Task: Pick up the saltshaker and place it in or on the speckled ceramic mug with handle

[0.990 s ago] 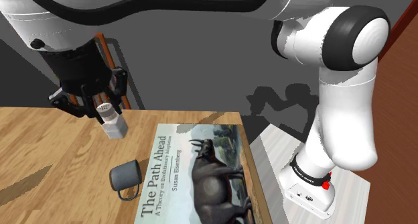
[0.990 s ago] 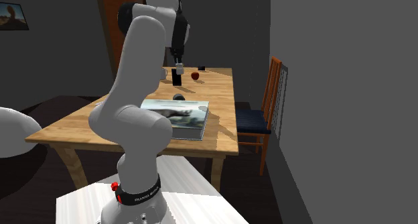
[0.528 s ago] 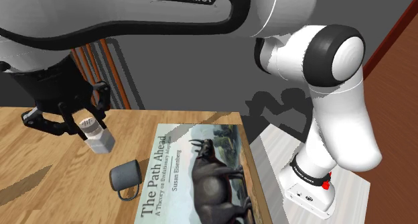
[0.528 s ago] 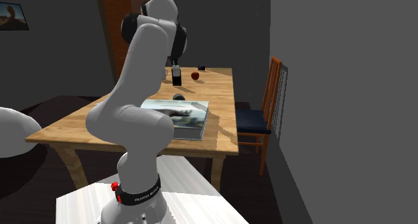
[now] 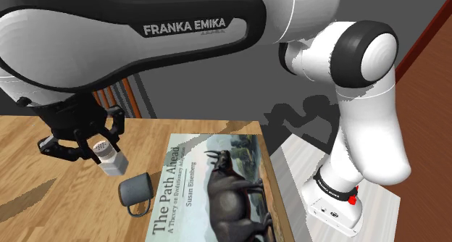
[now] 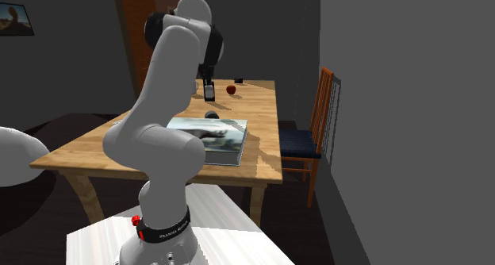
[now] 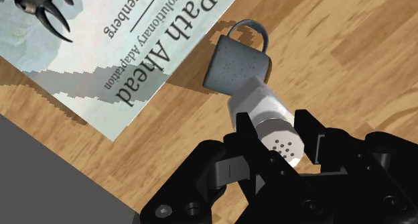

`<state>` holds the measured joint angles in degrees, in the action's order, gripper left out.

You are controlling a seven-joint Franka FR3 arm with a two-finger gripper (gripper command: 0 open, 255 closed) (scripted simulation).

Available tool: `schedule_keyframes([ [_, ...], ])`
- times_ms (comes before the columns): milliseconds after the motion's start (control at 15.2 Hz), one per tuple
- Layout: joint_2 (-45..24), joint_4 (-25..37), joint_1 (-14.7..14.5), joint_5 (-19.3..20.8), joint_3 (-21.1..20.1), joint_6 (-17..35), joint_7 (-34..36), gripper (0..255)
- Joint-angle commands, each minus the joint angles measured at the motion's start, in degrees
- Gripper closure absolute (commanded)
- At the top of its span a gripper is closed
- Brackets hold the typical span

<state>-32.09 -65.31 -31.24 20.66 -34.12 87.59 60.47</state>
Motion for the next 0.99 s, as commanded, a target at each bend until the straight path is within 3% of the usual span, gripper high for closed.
schedule_keyframes([
  [0,0.46,-2.45,0.70,-0.17,-0.06,1.96,0.18,255],
  [462,0.80,-8.35,1.96,-0.18,-0.01,7.28,0.91,255],
  [924,0.80,-8.35,1.96,-0.18,-0.01,7.28,0.91,255],
])
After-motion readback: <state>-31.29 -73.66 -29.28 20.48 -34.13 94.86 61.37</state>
